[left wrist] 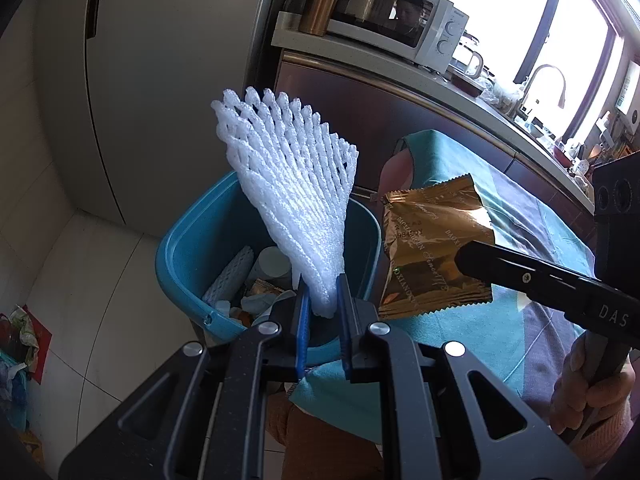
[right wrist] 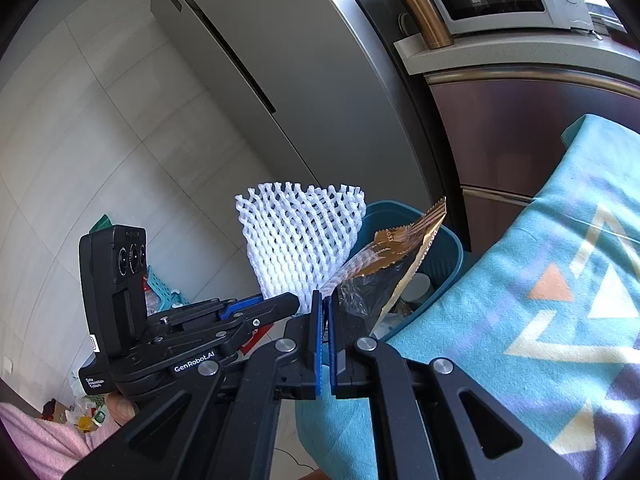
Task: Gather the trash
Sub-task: 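Lower both tools into the teal bin and open them to drop net and wrapper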
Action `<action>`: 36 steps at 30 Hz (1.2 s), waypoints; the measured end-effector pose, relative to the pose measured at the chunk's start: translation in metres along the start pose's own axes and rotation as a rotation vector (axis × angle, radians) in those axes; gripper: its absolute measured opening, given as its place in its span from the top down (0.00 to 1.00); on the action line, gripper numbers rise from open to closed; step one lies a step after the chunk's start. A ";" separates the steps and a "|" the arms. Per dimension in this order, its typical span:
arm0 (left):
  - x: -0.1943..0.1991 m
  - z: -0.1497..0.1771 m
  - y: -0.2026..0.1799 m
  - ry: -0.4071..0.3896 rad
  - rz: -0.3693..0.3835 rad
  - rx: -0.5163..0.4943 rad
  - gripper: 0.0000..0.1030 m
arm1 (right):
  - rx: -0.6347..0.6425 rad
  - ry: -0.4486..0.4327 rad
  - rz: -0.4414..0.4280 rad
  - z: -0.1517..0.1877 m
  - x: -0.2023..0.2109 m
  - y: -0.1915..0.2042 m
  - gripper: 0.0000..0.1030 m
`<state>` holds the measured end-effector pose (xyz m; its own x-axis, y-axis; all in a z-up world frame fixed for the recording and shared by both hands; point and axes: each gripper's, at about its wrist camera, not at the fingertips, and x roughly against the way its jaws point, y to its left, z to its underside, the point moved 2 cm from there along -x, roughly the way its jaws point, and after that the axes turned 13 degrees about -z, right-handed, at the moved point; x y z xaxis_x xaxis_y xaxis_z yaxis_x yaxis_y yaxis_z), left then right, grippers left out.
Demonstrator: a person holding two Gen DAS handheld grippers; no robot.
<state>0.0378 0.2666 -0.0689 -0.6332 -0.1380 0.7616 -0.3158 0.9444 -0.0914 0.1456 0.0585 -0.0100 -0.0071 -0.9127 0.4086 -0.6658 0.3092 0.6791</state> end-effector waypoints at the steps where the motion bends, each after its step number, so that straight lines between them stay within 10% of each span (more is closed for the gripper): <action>1: -0.003 -0.001 0.002 0.006 -0.002 0.004 0.87 | -0.003 0.006 0.001 -0.001 -0.003 0.000 0.98; 36: -0.102 0.009 0.014 0.203 -0.055 0.046 0.81 | -0.057 0.193 0.108 -0.007 -0.080 -0.008 0.89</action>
<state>0.0919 0.2910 -0.1539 -0.4602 -0.1220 0.8794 -0.3810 0.9218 -0.0715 0.1571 0.1310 -0.0436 0.0699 -0.8072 0.5861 -0.6254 0.4223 0.6562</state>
